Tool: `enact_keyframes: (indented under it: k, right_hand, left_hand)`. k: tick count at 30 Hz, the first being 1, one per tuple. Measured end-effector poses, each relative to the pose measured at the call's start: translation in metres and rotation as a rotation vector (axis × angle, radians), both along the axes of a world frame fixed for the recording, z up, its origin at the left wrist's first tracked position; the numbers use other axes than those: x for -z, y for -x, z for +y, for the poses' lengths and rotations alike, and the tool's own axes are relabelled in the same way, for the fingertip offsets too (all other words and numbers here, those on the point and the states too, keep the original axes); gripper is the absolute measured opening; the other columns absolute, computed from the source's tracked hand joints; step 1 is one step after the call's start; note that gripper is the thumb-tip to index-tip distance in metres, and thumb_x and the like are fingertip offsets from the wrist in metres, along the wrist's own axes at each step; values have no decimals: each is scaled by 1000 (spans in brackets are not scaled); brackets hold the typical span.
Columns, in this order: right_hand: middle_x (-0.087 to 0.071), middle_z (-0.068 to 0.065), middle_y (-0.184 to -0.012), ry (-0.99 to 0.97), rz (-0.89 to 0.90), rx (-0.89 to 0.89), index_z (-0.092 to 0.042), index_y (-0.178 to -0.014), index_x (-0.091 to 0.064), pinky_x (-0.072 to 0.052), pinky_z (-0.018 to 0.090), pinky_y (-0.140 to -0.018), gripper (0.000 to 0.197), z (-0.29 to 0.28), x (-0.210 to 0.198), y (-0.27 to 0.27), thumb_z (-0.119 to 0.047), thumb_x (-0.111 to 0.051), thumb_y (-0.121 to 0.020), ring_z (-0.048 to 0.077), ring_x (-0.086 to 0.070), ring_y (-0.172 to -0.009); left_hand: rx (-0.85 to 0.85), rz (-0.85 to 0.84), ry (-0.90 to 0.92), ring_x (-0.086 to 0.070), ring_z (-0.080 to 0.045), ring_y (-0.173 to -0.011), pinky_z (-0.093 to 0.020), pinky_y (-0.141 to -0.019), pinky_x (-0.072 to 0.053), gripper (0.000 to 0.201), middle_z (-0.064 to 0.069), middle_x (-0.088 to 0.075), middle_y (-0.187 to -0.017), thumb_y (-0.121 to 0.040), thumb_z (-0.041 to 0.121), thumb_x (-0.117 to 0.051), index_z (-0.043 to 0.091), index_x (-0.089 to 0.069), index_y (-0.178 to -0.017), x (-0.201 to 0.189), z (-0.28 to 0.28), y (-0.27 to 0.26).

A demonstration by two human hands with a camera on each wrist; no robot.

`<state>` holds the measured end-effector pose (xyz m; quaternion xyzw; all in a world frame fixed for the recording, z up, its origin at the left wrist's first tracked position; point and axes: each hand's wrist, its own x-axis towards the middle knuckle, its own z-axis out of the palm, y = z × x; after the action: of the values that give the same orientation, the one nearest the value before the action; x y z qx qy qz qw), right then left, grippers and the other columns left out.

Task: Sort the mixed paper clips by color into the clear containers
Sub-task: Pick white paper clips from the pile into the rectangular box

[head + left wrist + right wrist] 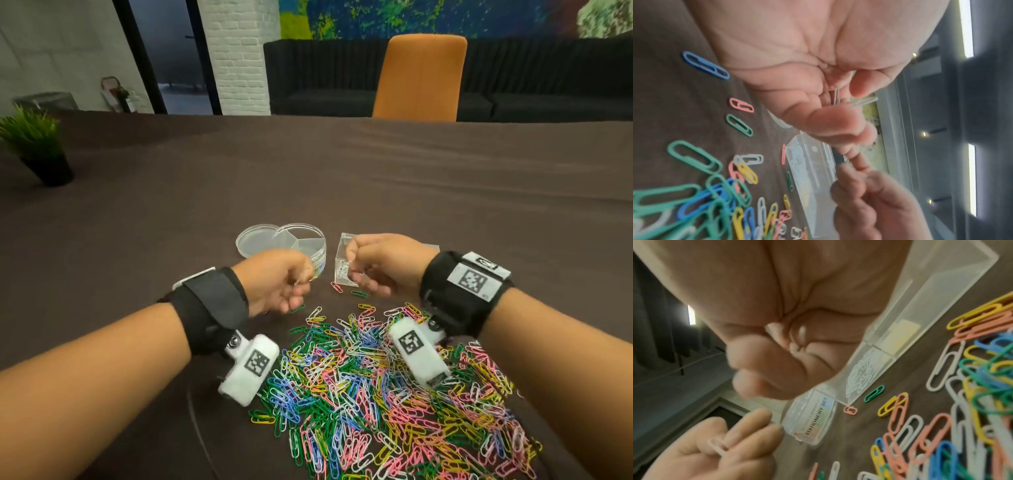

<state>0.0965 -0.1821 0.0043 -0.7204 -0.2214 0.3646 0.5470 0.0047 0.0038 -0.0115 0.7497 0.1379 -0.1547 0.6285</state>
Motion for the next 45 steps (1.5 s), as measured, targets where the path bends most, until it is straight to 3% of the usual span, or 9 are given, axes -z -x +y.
enact_keyframes:
  k: [2,5,10,13,20,28,34,39,45]
  right_hand:
    - [-53,8,-65,0,87,1,-12,-95,-58,-31,18,-33,31,-5,1,-4,7,-36,-87,13,-45,-43]
    - [-54,7,-67,252,-114,-57,-13,-86,-67,-34,24,-46,20,0,5,-4,-6,-49,-81,21,-48,-52]
    - [-58,-1,-73,834,-911,-427,-17,-84,-62,-42,24,-62,27,23,11,25,-44,-66,-88,20,-58,-72]
    - [-59,1,-82,918,-1030,-529,-17,-92,-64,-45,27,-69,25,31,15,31,-41,-66,-89,22,-58,-79]
    - [-61,5,-77,919,-915,-555,-10,-85,-66,-55,33,-83,25,28,16,31,-32,-57,-93,24,-58,-78]
    - [-64,9,-71,304,-411,-31,-10,-83,-61,-41,26,-49,17,-3,-30,-16,-13,-49,-95,18,-48,-49]
    - [-72,10,-94,539,-625,-21,-9,-100,-68,-59,35,-77,15,19,-40,-46,-10,-55,-94,23,-67,-79]
    - [-66,-4,-112,569,-788,2,-23,-116,-66,-49,34,-93,28,-6,-51,-49,-16,-64,-89,16,-61,-100]
    - [-64,-12,-78,709,-909,-237,-24,-93,-71,-47,26,-72,14,-40,-42,-3,-18,-59,-90,15,-62,-76]
  left_hand:
    - [-66,13,325,-46,-18,-46,-18,-39,-32,9,-7,-41,-63,-65,12,-35,13,-44,-67,-5,4,1]
    - [-116,20,363,-50,-17,-50,-19,-39,-36,13,-6,-46,-65,-74,15,-38,12,-50,-70,-9,4,-4]
    - [201,-106,-944,-44,-21,-54,-28,-51,-37,43,-3,-44,-56,-92,47,-60,14,-54,-63,-1,-8,-21]
    - [390,-119,-1261,-56,-24,-68,-28,-59,-41,43,-3,-59,-67,-88,52,-63,11,-67,-76,1,-17,-18]
    - [463,-106,-1252,-56,-22,-72,-27,-64,-43,25,-6,-66,-78,-91,34,-67,10,-72,-84,2,-23,-15]
    - [283,-105,-907,-52,-5,-50,-18,-54,-42,19,9,-62,-61,-90,33,-66,15,-73,-87,-10,-6,-21]
    - [116,-264,-843,-54,-19,-60,-25,-58,-40,26,-1,-60,-68,-98,29,-55,16,-66,-78,-48,-40,-71]
    - [243,-279,-1009,-61,-24,-87,-26,-71,-41,22,-4,-65,-91,-97,31,-59,11,-68,-96,-46,-56,-90]
    - [334,-370,-1153,-62,-17,-104,-28,-88,-49,28,6,-67,-113,-89,26,-66,24,-68,-116,-47,-56,-81]
